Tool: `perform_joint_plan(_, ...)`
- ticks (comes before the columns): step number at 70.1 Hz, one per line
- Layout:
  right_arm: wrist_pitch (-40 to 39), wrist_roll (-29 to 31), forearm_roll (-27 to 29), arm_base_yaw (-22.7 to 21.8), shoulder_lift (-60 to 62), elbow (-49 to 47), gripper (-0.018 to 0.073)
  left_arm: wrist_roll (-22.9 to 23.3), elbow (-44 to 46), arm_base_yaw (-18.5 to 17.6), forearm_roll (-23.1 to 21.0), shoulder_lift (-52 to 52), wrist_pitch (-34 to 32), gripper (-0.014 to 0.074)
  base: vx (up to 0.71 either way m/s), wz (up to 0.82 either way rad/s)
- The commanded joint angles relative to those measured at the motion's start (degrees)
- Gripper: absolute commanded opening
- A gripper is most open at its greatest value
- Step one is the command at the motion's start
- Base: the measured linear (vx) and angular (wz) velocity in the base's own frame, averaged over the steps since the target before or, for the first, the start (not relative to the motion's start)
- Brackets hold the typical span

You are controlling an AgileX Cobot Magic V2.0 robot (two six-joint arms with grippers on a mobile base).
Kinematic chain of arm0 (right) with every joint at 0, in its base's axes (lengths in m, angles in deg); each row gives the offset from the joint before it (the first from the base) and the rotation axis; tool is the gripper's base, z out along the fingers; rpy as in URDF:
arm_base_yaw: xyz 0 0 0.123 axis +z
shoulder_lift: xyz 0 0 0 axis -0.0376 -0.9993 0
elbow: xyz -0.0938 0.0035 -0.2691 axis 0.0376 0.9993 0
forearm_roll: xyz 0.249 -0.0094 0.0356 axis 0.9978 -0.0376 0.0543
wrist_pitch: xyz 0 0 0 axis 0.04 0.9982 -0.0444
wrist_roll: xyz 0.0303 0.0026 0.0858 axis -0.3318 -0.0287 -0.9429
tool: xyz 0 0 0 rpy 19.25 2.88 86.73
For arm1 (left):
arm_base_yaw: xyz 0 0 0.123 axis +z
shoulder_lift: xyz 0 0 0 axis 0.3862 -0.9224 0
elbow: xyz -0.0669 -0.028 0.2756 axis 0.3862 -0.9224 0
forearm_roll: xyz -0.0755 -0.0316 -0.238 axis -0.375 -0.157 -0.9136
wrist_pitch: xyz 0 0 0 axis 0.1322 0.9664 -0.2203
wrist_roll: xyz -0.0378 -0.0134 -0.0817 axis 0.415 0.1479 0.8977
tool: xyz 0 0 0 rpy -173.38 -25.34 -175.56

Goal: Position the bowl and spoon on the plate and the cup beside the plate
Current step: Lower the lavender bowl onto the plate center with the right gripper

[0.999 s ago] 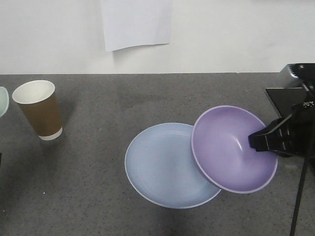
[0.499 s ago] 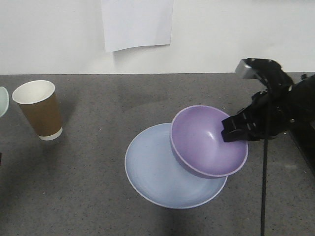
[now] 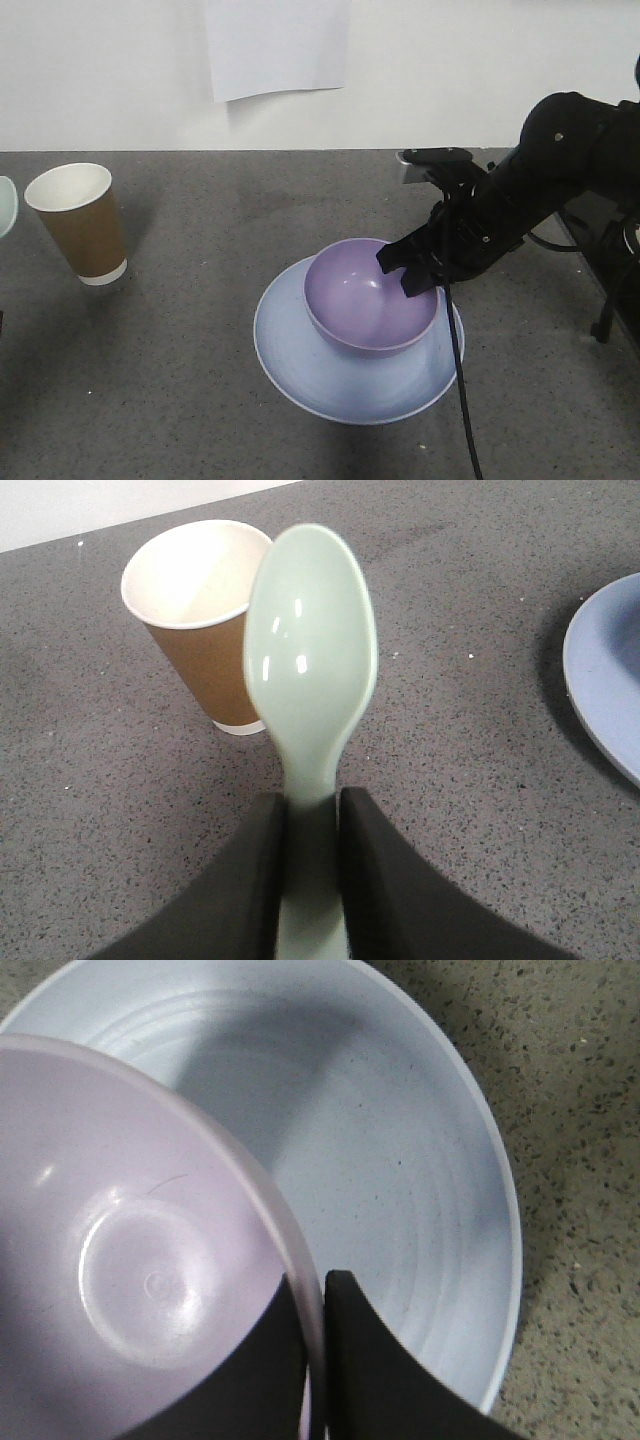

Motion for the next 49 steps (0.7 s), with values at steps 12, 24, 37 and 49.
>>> perform_joint_plan(12, -0.5, -1.3, -0.1, 0.0, -1.7, -3.9, 0.0008, 0.1, 1.5, 0.3, -0.5, 0.3, -3.7, 0.0125, 0.00, 0.00)
perform_joint_plan(24, -0.5, -1.4, -0.1, 0.0, -2.8, -3.9, 0.0036, 0.1, 1.5, 0.3, -0.5, 0.3, -3.7, 0.0125, 0.00, 0.00)
perform_joint_plan(37, 0.8, -1.4, 0.1, 0.0, -2.9, -3.9, 0.0139, 0.1, 1.5, 0.3, -0.5, 0.3, -3.7, 0.0125, 0.00, 0.00)
perform_joint_plan(49, 0.9, -1.4, -0.1, 0.0, -2.9, -3.9, 0.0298, 0.1, 1.5, 0.3, -0.5, 0.3, -3.7, 0.0125, 0.00, 0.00)
